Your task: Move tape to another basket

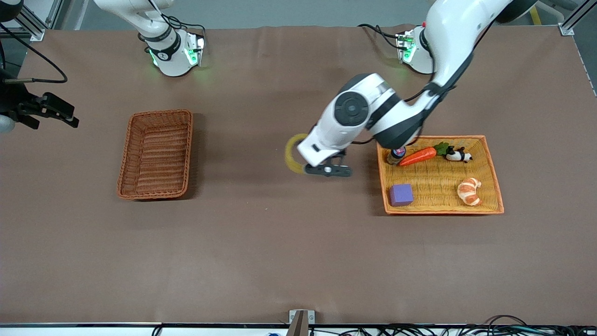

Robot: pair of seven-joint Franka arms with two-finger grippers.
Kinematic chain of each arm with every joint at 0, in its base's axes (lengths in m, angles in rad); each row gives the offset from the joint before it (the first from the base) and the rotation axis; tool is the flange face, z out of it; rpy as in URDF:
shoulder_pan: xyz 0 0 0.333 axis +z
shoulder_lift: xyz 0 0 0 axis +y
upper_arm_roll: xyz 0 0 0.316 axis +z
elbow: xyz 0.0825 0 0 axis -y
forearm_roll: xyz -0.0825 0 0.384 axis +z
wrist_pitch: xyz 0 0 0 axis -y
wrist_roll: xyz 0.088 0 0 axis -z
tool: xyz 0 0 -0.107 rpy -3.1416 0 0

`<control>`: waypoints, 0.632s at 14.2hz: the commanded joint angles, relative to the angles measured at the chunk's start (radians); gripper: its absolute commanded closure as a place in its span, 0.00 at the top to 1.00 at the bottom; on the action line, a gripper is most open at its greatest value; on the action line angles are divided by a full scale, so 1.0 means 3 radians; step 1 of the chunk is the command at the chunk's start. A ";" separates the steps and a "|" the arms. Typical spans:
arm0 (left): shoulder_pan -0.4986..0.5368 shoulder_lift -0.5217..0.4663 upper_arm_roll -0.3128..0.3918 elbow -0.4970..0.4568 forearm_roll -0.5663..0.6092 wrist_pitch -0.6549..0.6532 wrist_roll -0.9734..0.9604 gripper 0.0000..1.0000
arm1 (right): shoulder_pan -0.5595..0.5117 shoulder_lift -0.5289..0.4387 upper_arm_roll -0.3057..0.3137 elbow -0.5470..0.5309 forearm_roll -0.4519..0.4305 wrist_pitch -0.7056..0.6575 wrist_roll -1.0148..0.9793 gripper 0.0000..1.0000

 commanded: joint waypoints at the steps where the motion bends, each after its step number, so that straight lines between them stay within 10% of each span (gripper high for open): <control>1: -0.0402 0.0596 0.0067 0.0616 0.0231 -0.0044 -0.0084 0.00 | -0.0012 -0.0039 0.0000 -0.0038 0.0016 0.0024 0.0022 1.00; 9: -0.1451 0.1068 0.1019 0.0985 0.0283 0.0508 -0.0053 0.07 | -0.0007 -0.0029 0.0000 -0.0033 0.0021 0.0029 0.0022 1.00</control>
